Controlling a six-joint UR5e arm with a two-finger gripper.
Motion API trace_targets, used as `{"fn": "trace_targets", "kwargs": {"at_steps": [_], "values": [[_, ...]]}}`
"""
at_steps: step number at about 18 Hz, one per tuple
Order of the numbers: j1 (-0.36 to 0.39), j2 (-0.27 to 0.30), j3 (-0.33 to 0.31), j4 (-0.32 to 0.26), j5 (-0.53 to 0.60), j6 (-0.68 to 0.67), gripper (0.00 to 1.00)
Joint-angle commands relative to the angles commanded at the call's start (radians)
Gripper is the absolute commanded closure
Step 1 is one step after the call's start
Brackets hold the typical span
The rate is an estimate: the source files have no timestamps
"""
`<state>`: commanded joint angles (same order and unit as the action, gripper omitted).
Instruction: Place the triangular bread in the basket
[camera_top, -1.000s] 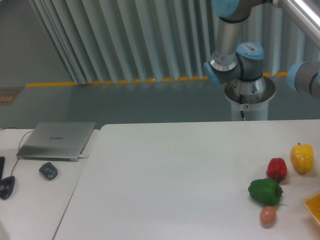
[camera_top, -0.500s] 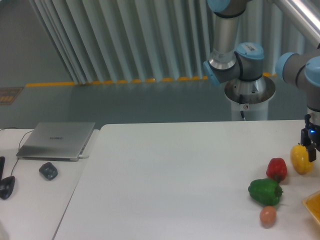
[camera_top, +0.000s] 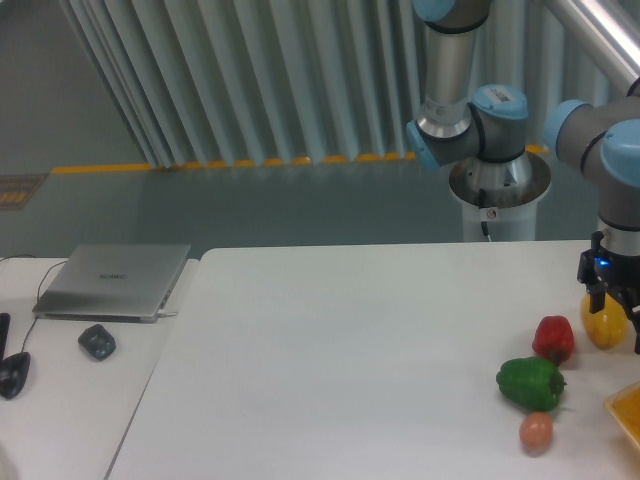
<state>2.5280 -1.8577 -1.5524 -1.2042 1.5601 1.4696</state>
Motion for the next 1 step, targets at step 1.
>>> {"fn": "trace_targets", "kwargs": {"at_steps": [1], "values": [[-0.008,0.000,0.000,0.000,-0.002,0.000,0.00]]}}
